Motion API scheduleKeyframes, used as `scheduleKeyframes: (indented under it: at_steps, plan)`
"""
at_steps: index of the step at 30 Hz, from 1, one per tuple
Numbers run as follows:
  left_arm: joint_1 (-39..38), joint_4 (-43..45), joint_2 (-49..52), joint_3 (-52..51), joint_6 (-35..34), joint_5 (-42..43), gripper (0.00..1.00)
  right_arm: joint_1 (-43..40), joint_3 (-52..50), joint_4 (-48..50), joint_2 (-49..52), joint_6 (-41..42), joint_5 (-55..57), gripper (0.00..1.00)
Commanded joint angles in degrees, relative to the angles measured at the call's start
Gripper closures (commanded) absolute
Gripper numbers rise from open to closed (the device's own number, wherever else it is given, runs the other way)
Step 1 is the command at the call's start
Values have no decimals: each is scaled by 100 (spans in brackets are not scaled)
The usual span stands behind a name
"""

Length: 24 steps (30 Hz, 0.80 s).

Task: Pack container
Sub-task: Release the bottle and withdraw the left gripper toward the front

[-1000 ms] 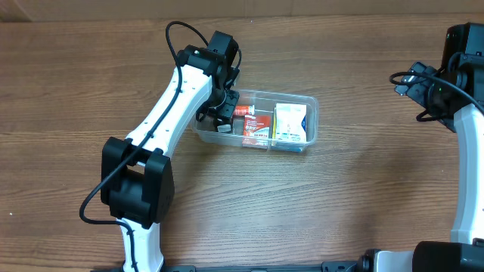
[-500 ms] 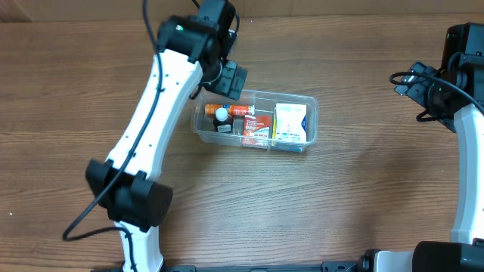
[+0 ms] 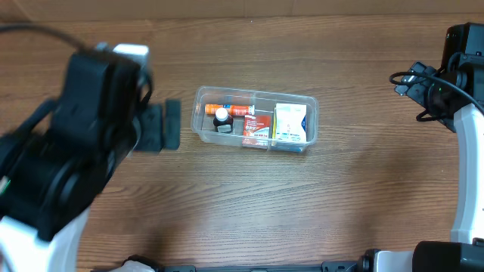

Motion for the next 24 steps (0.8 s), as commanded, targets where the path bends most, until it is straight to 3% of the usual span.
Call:
scheduleKeyframes:
  at_steps: [1, 6, 9, 14, 17, 24]
  plan:
    - [-37, -2, -387, -264, -343, 330, 0, -7, 94, 35, -26, 24, -2, 0]
    - [-37, -2, -487, -267, -339, 326, 0, -7, 94, 35, -26, 24, -4, 0]
    - [-37, -2, -481, -343, 52, 319, 0, -7, 94, 35, -26, 24, -2, 0]
    - [17, 341, -531, -1523, 216, -205, 0, -7, 94, 35, -26, 24, -4, 0]
    - [483, 1735, -946, -2957, 302, -107, 0, -7, 94, 35, -26, 24, -4, 0]
    - [1867, 6019, -2734, -7066, 474, 1633, 0, -7, 94, 35, -26, 24, -4, 0]
